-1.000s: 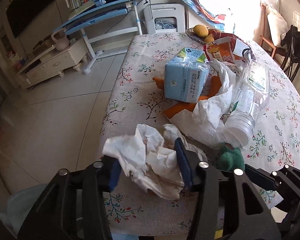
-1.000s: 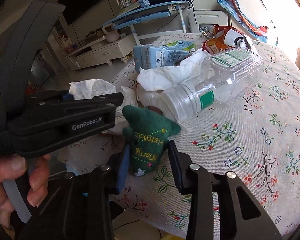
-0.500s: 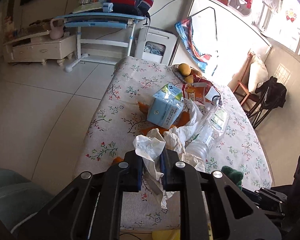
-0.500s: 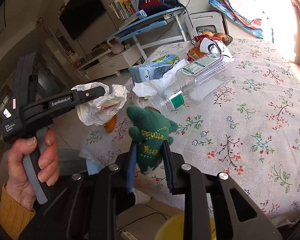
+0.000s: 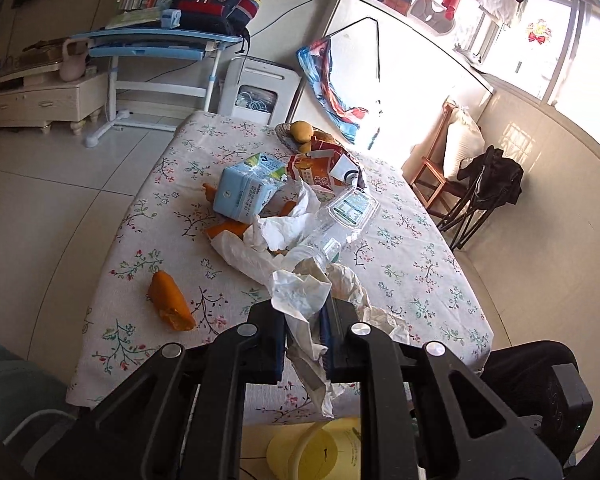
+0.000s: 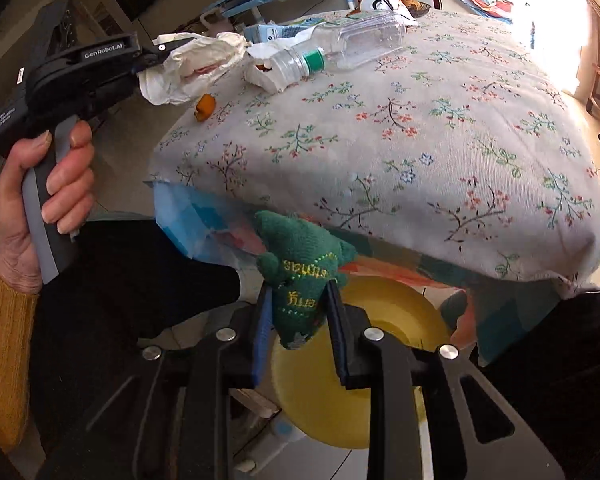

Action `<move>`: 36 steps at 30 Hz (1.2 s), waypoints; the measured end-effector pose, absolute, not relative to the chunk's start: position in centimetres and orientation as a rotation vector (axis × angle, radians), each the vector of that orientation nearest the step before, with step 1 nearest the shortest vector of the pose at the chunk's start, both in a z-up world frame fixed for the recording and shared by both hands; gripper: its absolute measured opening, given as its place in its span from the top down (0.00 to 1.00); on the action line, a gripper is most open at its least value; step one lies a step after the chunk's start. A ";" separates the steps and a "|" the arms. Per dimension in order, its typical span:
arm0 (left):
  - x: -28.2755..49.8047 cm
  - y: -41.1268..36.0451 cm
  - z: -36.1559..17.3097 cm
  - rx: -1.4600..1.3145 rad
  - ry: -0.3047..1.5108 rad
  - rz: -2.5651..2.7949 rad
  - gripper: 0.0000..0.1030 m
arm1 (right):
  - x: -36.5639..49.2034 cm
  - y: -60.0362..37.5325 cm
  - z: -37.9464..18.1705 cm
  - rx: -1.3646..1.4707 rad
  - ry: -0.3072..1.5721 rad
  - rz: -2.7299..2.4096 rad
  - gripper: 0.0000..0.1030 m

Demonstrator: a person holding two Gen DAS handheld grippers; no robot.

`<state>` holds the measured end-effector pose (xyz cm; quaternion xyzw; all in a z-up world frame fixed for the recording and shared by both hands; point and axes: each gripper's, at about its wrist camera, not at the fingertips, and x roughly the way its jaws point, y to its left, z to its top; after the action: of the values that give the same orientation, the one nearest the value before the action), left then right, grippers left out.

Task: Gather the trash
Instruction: 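Carry tissue and plush toy to the yellow bin and release both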

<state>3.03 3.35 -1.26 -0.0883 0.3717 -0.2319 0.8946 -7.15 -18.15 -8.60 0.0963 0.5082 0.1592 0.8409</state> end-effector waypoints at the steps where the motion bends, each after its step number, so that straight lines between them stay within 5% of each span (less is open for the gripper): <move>1: 2.4 3.0 -1.5 -0.177 0.776 -0.490 0.87 | -7.5 -18.2 -9.0 0.196 1.093 0.328 0.71; 7: -1.3 0.2 -3.5 -0.129 0.832 -0.533 0.87 | -9.1 -19.8 -8.6 0.209 1.043 0.274 0.43; 19: -6.9 -4.2 -7.5 0.004 0.982 -0.631 0.86 | -10.7 -24.2 -4.4 0.338 0.736 0.154 0.34; 21: -7.7 -5.4 -8.6 0.063 1.040 -0.676 0.80 | -10.9 -24.5 -4.1 0.345 0.714 0.150 0.33; 23: -8.5 -6.5 -9.3 0.136 1.076 -0.696 0.53 | -10.9 -24.8 -3.9 0.348 0.702 0.148 0.32; 26: -9.4 -6.6 -9.1 0.204 1.032 -0.661 0.34 | -10.7 -24.8 -3.8 0.349 0.697 0.148 0.32; 36: -6.1 0.8 -5.6 -0.131 0.897 -0.423 0.27 | -11.0 -23.9 -3.8 0.313 0.694 0.160 0.32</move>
<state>-6.07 0.81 -5.57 -0.0628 0.4299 -0.2029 0.8775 -10.95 -23.94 -3.77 0.1528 0.3384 0.0779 0.9253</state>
